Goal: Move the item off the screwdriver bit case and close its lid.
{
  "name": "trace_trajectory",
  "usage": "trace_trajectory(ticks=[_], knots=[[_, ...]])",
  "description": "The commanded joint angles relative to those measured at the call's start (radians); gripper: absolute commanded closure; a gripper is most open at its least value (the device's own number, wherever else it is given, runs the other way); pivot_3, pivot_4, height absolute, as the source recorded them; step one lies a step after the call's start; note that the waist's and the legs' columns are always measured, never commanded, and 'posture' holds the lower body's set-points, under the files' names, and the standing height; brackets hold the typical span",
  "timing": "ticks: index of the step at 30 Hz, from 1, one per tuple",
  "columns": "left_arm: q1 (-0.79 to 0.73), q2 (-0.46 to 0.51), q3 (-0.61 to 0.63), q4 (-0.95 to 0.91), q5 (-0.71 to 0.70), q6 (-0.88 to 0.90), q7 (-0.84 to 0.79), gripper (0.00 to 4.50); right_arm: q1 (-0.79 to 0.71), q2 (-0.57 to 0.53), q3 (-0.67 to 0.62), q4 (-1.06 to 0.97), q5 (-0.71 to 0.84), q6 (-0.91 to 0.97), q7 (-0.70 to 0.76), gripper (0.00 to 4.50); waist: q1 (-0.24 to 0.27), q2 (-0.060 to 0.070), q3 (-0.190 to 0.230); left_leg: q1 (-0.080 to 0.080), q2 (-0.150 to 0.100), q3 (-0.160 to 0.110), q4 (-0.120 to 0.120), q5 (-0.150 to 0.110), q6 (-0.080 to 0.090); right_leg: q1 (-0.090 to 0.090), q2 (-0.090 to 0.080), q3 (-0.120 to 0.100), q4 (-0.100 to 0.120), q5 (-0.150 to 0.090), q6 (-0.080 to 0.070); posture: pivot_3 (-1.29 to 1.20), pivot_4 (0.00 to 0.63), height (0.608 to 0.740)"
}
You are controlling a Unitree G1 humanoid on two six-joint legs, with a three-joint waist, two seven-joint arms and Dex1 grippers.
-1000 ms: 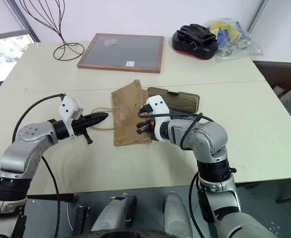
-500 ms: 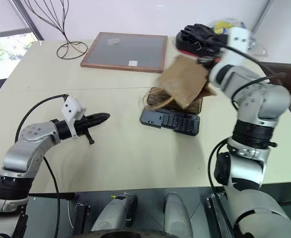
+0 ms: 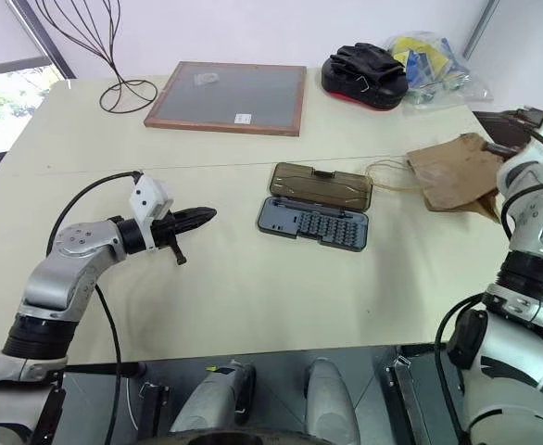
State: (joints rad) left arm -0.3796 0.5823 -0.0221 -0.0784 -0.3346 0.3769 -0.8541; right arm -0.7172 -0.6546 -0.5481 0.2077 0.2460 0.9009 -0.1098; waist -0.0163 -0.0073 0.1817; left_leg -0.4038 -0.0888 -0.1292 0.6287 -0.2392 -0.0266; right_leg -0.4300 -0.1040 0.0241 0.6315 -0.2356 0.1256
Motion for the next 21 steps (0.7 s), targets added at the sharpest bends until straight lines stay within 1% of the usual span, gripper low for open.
trace_trajectory(ticks=[1,4,10,13,18,19,21], knots=[[-0.02,0.001,0.006,-0.01,0.003,-0.025,-0.009,4.5,0.024,-0.042,-0.026,-0.019,-0.048,-0.071,-0.031,4.4,0.001,0.0,0.0,0.0,0.0,0.0,0.0,0.0,0.0,0.0,0.0,0.0,0.0,0.0,0.0,0.0,0.15,0.734],[-0.022,0.0,0.005,-0.006,0.004,-0.027,-0.012,4.5,0.057,-0.053,-0.043,-0.029,-0.084,-0.115,-0.067,4.4,0.001,0.0,0.0,0.0,0.0,0.0,0.0,0.0,0.0,0.0,0.0,0.0,0.0,0.0,0.0,0.0,0.15,0.734],[-0.019,0.0,0.003,-0.006,0.007,-0.028,-0.015,4.5,0.117,-0.054,-0.06,-0.055,-0.12,-0.137,-0.103,4.4,0.0,0.001,0.0,0.0,0.0,0.0,0.0,0.0,0.0,0.0,0.0,0.0,0.0,0.0,0.0,0.0,0.15,0.734],[-0.018,-0.002,0.002,-0.008,0.008,-0.027,-0.015,4.5,0.132,-0.044,-0.065,-0.063,-0.111,-0.125,-0.096,4.4,-0.001,0.001,0.0,0.0,0.0,0.0,0.001,0.0,0.0,0.001,0.0,0.0,0.0,0.0,0.0,0.0,0.15,0.734],[-0.02,-0.006,-0.001,-0.006,0.013,-0.027,-0.017,4.5,0.181,-0.019,-0.026,-0.094,-0.11,-0.076,-0.071,4.4,-0.001,0.001,-0.001,0.001,0.0,0.0,0.001,0.0,0.0,0.001,0.0,0.0,0.001,0.0,0.0,0.0,0.15,0.734],[-0.02,-0.007,-0.001,-0.006,0.013,-0.027,-0.017,4.5,0.191,-0.015,-0.022,-0.1,-0.109,-0.068,-0.064,4.17,0.0,0.001,-0.001,0.001,0.0,0.0,0.001,0.0,0.0,0.001,0.0,0.0,0.001,0.0,0.0,0.0,0.15,0.734],[-0.019,-0.008,-0.002,-0.006,0.015,-0.027,-0.018,4.5,0.213,-0.014,-0.008,-0.113,-0.114,-0.057,-0.052,3.51,0.0,0.001,-0.001,0.001,0.0,0.0,0.001,0.0,0.0,0.001,0.0,0.0,0.001,0.0,0.0,0.0,0.15,0.734]])
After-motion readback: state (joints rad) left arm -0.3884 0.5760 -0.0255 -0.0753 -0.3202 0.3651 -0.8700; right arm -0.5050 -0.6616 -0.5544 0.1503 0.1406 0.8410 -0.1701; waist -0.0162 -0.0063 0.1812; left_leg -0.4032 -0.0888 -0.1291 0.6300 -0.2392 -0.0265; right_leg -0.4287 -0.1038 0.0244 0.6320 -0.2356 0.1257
